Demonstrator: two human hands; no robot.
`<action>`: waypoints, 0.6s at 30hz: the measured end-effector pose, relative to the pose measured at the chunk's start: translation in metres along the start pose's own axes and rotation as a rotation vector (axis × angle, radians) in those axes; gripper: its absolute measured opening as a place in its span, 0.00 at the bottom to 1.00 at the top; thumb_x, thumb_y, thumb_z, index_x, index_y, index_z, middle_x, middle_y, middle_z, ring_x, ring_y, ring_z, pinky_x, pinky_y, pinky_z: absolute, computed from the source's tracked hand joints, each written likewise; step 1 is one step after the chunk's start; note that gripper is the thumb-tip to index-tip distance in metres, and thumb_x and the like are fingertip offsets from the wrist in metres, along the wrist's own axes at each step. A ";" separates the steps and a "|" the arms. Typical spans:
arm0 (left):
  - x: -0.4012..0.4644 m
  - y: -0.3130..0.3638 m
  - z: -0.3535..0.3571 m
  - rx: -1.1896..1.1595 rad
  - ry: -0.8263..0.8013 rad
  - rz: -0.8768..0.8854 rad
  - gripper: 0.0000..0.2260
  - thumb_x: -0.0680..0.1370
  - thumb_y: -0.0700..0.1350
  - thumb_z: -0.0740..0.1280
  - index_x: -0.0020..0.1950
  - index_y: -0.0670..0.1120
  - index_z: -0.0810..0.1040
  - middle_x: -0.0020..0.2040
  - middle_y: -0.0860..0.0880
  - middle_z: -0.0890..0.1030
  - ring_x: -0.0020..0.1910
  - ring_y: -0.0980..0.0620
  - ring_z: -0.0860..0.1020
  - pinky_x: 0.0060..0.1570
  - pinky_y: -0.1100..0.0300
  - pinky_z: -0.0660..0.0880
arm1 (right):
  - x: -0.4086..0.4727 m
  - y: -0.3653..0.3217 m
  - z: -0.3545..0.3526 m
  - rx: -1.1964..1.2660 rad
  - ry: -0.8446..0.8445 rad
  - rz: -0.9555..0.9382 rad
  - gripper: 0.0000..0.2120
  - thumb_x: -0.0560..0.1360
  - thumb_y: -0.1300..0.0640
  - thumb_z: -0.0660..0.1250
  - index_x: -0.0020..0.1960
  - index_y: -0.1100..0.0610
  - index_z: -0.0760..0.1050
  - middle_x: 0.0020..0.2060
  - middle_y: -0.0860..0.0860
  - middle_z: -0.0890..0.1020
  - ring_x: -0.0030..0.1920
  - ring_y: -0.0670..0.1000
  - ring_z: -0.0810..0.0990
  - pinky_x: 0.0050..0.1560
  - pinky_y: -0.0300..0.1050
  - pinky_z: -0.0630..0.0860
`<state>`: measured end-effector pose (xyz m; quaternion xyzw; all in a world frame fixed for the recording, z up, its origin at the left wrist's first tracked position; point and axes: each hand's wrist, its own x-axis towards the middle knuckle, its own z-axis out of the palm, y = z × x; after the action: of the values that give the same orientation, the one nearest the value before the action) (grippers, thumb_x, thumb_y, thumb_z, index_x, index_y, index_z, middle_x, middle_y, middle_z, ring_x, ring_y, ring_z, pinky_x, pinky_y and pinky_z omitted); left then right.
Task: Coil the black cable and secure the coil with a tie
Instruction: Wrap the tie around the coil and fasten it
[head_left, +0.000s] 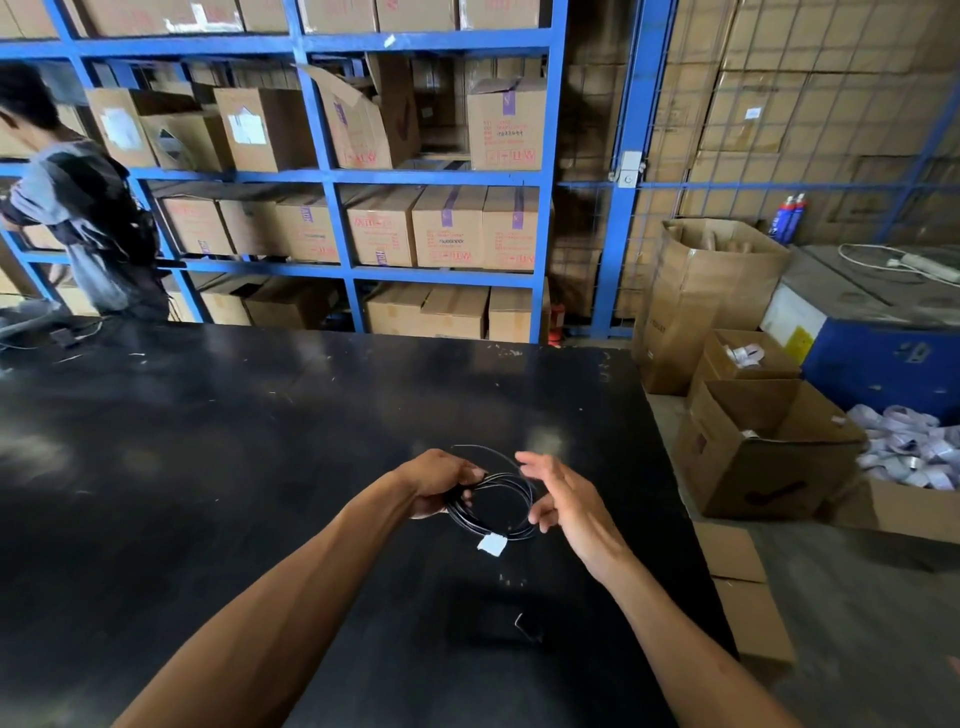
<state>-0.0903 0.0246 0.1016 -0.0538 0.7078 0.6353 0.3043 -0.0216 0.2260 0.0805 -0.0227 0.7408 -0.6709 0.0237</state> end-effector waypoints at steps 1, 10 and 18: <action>0.000 0.000 0.001 -0.044 0.013 0.007 0.08 0.81 0.33 0.60 0.49 0.35 0.79 0.28 0.47 0.73 0.24 0.55 0.71 0.26 0.63 0.74 | 0.000 0.002 0.001 -0.061 0.036 -0.062 0.12 0.83 0.42 0.59 0.58 0.38 0.81 0.55 0.47 0.83 0.35 0.47 0.80 0.38 0.42 0.76; -0.006 0.001 0.009 -0.166 -0.061 0.041 0.13 0.81 0.35 0.57 0.60 0.30 0.76 0.28 0.46 0.73 0.27 0.53 0.70 0.29 0.62 0.73 | 0.012 0.013 -0.009 -0.729 0.288 -0.457 0.15 0.78 0.60 0.71 0.63 0.52 0.83 0.44 0.47 0.84 0.38 0.49 0.83 0.41 0.49 0.82; -0.004 0.010 0.012 -0.443 -0.118 0.005 0.14 0.77 0.46 0.61 0.43 0.35 0.76 0.33 0.42 0.72 0.25 0.51 0.66 0.25 0.60 0.67 | 0.012 0.020 -0.019 -0.701 0.273 -0.481 0.15 0.77 0.66 0.70 0.59 0.53 0.86 0.45 0.48 0.83 0.41 0.48 0.84 0.43 0.47 0.83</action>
<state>-0.0871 0.0364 0.1119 -0.0804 0.5323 0.7777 0.3246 -0.0352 0.2459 0.0622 -0.1124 0.8934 -0.3625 -0.2402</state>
